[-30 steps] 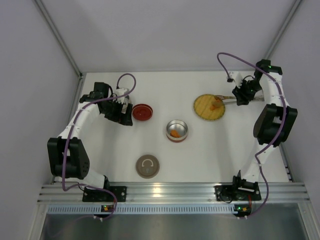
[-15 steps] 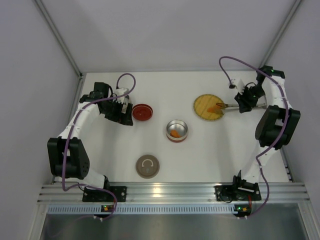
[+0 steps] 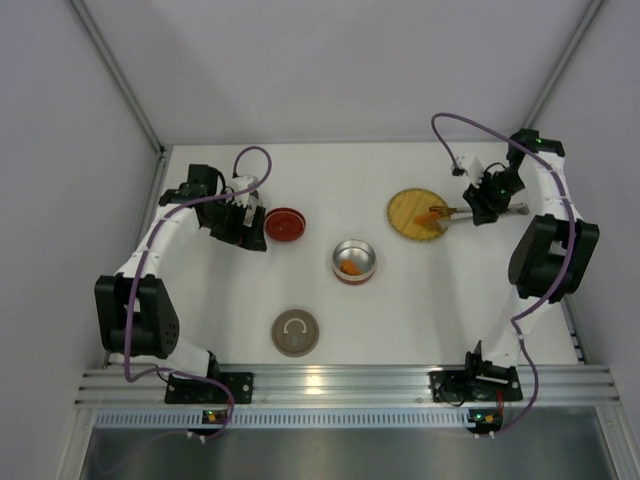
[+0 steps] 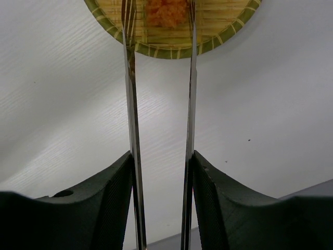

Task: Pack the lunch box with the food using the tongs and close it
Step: Pick up the fake food from the plate.

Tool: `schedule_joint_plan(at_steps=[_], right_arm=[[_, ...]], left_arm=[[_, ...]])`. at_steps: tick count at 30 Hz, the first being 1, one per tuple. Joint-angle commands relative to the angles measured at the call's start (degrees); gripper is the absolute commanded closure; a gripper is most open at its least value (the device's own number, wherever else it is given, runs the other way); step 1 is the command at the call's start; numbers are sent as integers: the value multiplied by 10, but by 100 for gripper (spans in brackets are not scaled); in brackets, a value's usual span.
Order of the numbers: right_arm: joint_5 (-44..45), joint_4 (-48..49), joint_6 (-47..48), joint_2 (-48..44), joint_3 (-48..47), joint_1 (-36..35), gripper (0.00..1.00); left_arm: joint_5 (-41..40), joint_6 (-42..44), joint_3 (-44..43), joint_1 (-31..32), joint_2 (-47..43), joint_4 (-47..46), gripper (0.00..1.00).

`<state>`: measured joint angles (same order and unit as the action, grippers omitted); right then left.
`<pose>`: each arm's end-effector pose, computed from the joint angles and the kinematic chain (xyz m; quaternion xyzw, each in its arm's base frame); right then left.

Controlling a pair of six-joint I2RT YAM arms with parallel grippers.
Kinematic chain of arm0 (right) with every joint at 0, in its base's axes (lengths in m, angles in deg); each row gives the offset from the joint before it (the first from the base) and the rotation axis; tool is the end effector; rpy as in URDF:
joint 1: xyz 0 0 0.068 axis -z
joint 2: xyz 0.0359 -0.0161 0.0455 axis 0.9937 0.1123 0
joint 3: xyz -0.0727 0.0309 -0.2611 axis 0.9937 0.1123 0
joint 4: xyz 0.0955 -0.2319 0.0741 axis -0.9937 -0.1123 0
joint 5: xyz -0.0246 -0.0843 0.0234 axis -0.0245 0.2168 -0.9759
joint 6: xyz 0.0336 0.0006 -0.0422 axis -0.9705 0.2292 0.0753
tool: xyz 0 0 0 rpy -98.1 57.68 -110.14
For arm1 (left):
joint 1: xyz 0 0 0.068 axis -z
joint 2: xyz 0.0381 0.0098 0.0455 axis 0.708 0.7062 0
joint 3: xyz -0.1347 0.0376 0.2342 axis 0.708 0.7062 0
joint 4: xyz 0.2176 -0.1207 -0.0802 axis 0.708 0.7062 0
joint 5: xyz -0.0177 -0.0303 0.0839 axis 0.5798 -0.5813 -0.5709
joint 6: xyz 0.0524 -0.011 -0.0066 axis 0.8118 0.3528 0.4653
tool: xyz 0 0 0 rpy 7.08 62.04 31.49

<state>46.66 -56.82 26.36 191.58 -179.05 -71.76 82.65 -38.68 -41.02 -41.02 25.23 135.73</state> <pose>0.3719 -0.0633 0.2758 -0.4897 0.8458 0.1060 0.1833 0.3047 -0.0379 0.2696 0.2068 0.9271 -0.2081 0.2331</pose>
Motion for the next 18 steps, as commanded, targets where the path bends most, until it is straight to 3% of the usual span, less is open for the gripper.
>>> schedule_joint_plan(at_steps=[1, 9, 18], right_arm=[[-4, 2, -3, -26, -9, -16, 54], [22, 0, -5, -22, -13, -29, 63], [-10, -38, -42, -58, -25, -31, 99]], left_arm=[[12, -3, -19, -2, 2, -11, 2], [12, -3, -16, -2, 4, -11, 2], [2, -4, -18, -2, 1, -13, 2]])
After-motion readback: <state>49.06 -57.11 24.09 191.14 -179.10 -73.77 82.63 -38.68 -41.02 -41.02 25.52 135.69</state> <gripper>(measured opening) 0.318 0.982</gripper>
